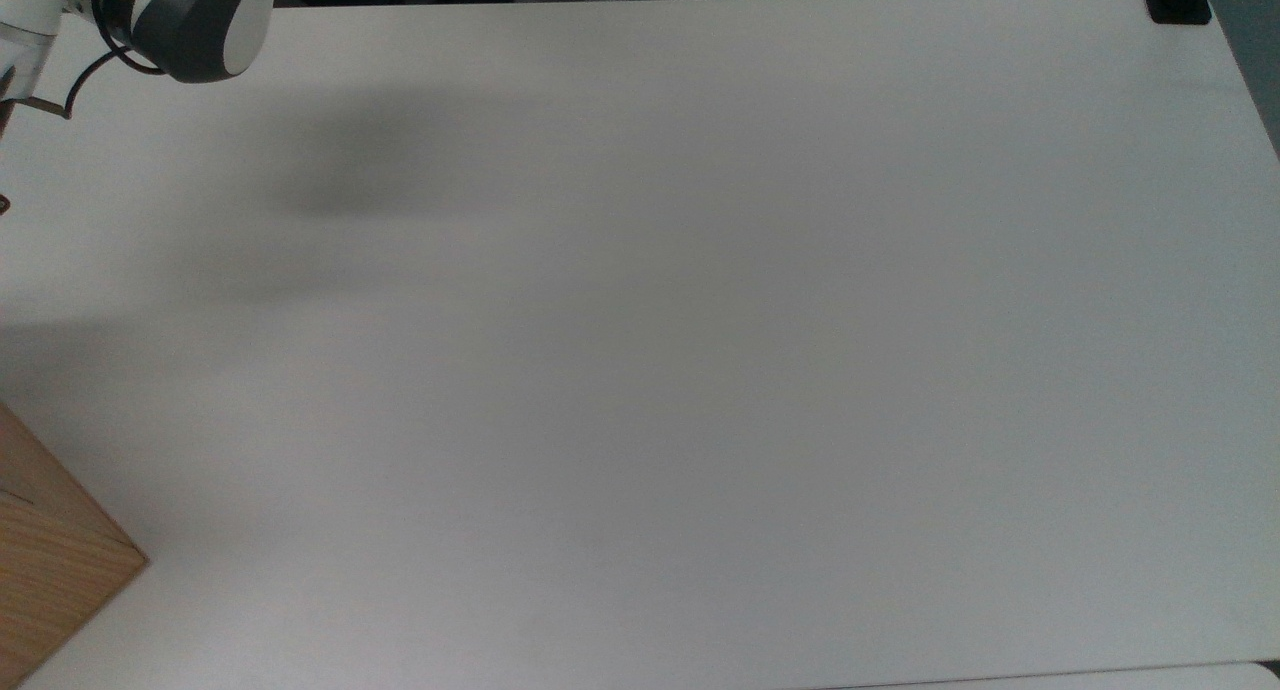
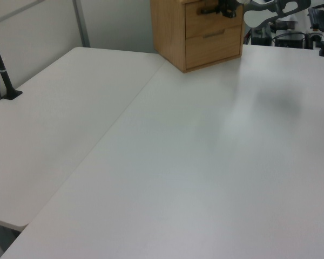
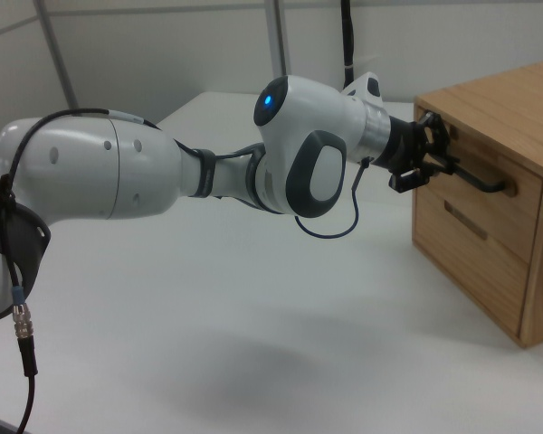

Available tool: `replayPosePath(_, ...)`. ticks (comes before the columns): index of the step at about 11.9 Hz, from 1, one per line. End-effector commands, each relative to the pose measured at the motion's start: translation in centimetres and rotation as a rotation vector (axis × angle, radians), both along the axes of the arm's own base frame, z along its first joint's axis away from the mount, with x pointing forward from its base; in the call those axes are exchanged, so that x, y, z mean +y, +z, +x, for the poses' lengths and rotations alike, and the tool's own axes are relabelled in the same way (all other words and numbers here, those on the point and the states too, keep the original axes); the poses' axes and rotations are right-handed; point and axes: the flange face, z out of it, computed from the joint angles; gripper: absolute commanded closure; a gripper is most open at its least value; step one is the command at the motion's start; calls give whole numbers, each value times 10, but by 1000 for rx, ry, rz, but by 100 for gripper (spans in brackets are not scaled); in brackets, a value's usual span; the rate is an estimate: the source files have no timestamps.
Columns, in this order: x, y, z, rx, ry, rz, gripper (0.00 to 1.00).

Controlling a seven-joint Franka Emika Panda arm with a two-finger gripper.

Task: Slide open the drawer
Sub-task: 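Pull the handle straight out, sliding the upper drawer open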

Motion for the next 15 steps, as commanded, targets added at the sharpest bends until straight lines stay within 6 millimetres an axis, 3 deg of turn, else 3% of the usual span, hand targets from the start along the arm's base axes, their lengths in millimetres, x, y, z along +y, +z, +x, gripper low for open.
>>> replayPosePath(1,21,18,-22,-25,-15,74,98)
replayPosePath(5,65,13,-44,27,23,154,98)
replayPosePath(7,81,28,-61,111,9,197,98)
replayPosePath(11,124,79,-102,354,-45,321,98)
replayPosePath(15,148,93,-124,485,-63,384,97)
